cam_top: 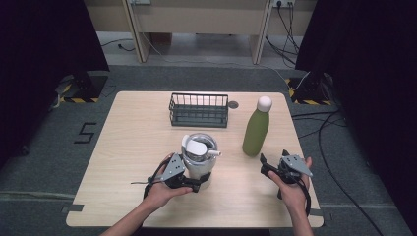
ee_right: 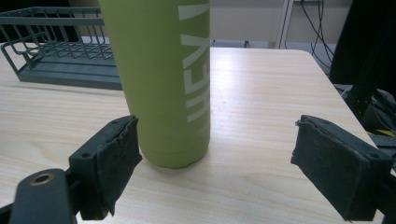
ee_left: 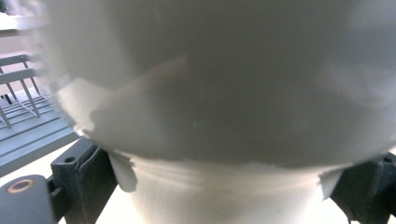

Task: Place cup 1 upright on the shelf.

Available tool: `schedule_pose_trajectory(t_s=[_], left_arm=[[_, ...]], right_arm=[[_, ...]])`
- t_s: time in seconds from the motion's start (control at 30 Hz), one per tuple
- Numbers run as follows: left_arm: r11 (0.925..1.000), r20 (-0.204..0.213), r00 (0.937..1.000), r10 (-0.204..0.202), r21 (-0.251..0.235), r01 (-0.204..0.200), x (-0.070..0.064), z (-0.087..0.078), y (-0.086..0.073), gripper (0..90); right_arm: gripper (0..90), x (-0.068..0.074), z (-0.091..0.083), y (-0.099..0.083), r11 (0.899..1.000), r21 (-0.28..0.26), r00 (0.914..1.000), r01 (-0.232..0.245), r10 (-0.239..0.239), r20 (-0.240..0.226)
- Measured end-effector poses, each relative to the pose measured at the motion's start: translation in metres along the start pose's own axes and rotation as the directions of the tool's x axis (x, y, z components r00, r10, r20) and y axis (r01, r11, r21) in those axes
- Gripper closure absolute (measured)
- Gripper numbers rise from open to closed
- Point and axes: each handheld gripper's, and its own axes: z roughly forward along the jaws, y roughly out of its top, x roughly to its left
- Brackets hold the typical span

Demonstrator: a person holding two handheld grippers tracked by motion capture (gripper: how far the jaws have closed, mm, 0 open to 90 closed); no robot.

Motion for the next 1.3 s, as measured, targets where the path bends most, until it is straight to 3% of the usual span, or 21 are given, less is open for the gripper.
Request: schedule_pose_trajectory(t_s=[0.43, 1.3], left_arm=[[1.0000, 0.000, 1.0000, 0.004, -0.003, -0.004, 0.0003, 0.0043, -0.0079, 9.0], [0.9999, 0.000, 0.9999, 0.014, 0.004, -0.014, -0.0025, 0.0011, 0.0001, 10.0]], right_arm=[[14.6, 0.0011, 0.0009, -0.0026, 1.000, 0.009, 1.0000, 0.007, -0.007, -0.005], [14.7, -0.0006, 0.0010, -0.0049, 1.000, 0.011, 1.0000, -0.001, 0.000, 0.002]])
